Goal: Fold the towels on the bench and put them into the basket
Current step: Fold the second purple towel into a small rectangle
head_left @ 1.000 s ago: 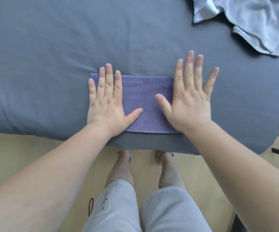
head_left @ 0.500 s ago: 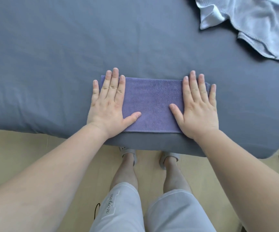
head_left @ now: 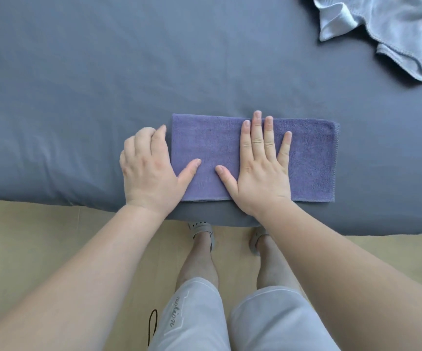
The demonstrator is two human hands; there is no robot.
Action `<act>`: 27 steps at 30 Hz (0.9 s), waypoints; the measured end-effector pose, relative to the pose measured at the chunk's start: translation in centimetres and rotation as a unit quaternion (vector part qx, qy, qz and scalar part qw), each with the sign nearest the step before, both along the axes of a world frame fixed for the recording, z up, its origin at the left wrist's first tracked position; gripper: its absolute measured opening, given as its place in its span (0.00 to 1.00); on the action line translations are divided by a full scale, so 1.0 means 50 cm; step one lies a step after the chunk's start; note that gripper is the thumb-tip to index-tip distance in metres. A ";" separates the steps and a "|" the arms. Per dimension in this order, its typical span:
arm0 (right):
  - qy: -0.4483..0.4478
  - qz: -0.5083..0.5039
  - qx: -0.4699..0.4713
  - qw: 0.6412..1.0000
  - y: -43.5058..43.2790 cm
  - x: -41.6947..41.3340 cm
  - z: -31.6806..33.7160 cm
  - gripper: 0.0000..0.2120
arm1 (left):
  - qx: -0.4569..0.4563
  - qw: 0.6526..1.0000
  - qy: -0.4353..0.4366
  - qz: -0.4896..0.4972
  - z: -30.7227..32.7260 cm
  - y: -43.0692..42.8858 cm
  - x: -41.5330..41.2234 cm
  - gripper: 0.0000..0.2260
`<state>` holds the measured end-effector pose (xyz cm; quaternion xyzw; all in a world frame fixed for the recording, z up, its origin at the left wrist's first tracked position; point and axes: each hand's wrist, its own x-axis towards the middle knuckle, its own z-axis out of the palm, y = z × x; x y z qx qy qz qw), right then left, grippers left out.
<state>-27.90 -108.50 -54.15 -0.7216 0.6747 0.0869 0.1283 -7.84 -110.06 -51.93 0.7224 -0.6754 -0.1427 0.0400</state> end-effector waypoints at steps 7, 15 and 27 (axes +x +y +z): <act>0.003 -0.012 0.011 1.000 -0.001 0.006 -0.003 0.46 | 0.053 0.993 0.087 0.065 0.016 -0.030 -0.022 0.28; 0.002 -0.014 0.010 1.000 -0.001 0.006 -0.013 0.45 | 0.058 0.979 0.187 0.052 0.038 -0.034 -0.042 0.21; -0.109 -0.005 0.048 0.993 -0.011 -0.021 0.020 0.40 | 0.181 0.830 0.447 0.280 0.142 -0.066 -0.096 0.12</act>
